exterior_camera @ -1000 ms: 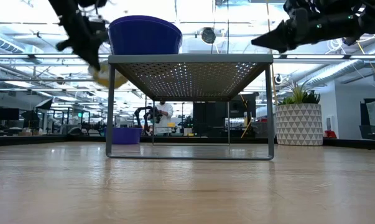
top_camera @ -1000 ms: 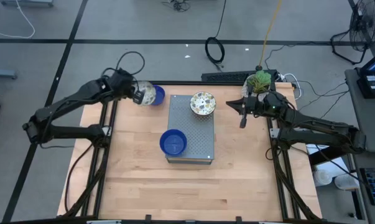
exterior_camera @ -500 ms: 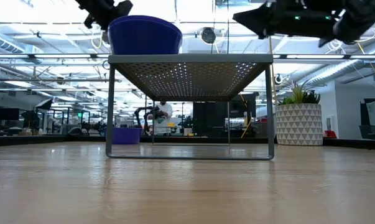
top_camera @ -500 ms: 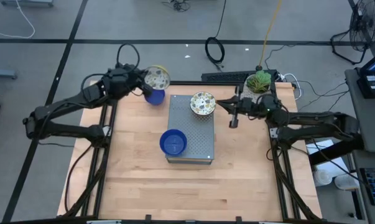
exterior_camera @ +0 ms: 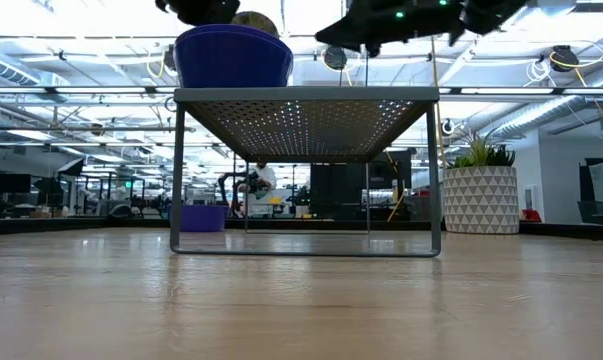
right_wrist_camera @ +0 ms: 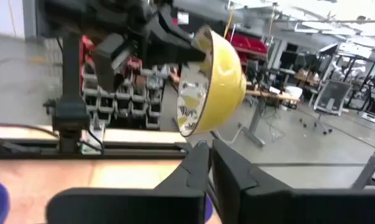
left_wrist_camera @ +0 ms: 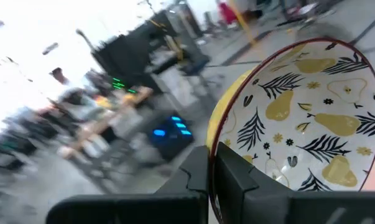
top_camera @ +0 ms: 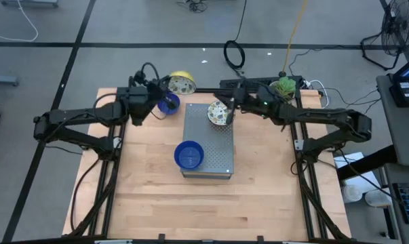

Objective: Pick & Place Mini bowls
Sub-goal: Stack the yellow patterned bowl on top of the yellow patterned bowl on the shelf

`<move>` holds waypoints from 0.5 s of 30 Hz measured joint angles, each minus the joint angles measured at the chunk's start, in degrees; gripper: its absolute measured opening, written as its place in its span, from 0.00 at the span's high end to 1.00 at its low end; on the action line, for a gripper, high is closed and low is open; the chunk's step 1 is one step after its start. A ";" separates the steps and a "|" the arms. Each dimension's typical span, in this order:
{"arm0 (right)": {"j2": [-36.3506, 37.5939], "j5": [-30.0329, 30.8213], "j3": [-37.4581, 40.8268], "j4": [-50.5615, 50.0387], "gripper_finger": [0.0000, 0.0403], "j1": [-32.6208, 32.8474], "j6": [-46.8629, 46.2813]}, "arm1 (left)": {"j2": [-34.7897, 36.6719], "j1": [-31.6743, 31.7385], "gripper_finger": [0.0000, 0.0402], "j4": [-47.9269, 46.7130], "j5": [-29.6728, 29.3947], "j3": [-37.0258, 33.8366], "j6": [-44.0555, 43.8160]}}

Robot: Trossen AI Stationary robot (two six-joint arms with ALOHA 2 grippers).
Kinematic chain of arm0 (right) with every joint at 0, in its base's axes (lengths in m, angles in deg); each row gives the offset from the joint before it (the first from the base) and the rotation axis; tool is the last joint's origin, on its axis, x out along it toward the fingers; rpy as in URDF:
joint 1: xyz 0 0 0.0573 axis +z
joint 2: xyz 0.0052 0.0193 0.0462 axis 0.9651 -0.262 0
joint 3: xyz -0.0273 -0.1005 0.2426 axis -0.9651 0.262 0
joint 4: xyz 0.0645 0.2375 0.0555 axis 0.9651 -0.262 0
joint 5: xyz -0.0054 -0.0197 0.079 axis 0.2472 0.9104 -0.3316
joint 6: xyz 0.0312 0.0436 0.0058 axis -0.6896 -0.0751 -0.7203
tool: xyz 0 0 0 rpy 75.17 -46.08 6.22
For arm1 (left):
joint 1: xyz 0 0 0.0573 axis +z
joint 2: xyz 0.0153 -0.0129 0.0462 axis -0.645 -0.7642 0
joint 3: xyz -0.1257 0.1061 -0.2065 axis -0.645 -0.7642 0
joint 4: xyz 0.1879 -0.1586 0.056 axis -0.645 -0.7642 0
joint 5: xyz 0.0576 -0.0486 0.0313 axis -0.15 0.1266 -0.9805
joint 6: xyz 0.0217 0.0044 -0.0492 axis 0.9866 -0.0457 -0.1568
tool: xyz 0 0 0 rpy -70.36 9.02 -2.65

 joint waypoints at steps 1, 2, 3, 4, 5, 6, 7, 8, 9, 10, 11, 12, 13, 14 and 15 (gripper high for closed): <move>-1.14 0.41 -1.50 -1.08 0.95 0.10 0.56 | -0.79 -1.06 0.98 1.93 -2.31 0.00 2.75; -2.26 0.78 -2.94 -1.67 0.93 0.24 1.19 | -1.39 -1.88 0.98 4.02 -3.91 0.00 5.40; -3.29 0.79 -4.11 -2.43 0.90 0.36 1.51 | -1.87 -2.73 0.98 5.75 -5.62 0.00 7.91; -4.37 0.78 -5.22 -3.35 0.87 0.46 1.56 | -2.52 -3.55 0.98 7.47 -7.74 0.00 10.43; -5.52 0.77 -6.53 -3.74 0.84 0.48 1.55 | -3.10 -4.13 0.98 9.52 -9.26 0.01 12.67; -6.46 0.77 -7.57 -3.66 0.80 0.56 1.43 | -3.48 -4.61 0.98 10.93 -10.07 0.02 14.69; -7.15 0.77 -8.12 -3.81 0.76 0.68 1.25 | -3.85 -5.17 0.98 11.85 -11.05 0.02 16.36; -8.02 0.77 -8.88 -3.86 0.72 0.76 1.25 | -4.30 -5.67 0.98 12.85 -11.85 0.02 17.74; -9.02 0.77 -9.92 -2.87 0.69 0.82 1.28 | -4.68 -5.96 0.98 13.72 -11.85 0.02 18.35; -9.61 0.77 -10.63 -2.64 0.65 0.84 1.26 | -4.81 -6.23 0.98 14.09 -11.71 0.02 18.81; -10.03 0.77 -11.06 -3.09 0.62 0.84 1.16 | -4.84 -6.51 0.98 14.05 -11.66 0.02 19.04; -10.60 0.77 -11.81 -3.00 0.59 0.84 0.98 | -4.84 -6.75 0.98 14.03 -11.56 0.02 18.94; -11.27 0.79 -12.51 -2.33 0.57 0.84 0.86 | -4.83 -6.94 0.98 14.05 -11.39 0.02 18.64; -12.00 0.79 -13.07 -1.98 0.55 0.84 0.84 | -4.80 -7.03 0.98 14.03 -11.33 0.02 18.57; -12.59 0.79 -13.48 -1.47 0.53 0.82 0.84 | -4.80 -7.30 0.98 13.97 -11.39 0.02 18.45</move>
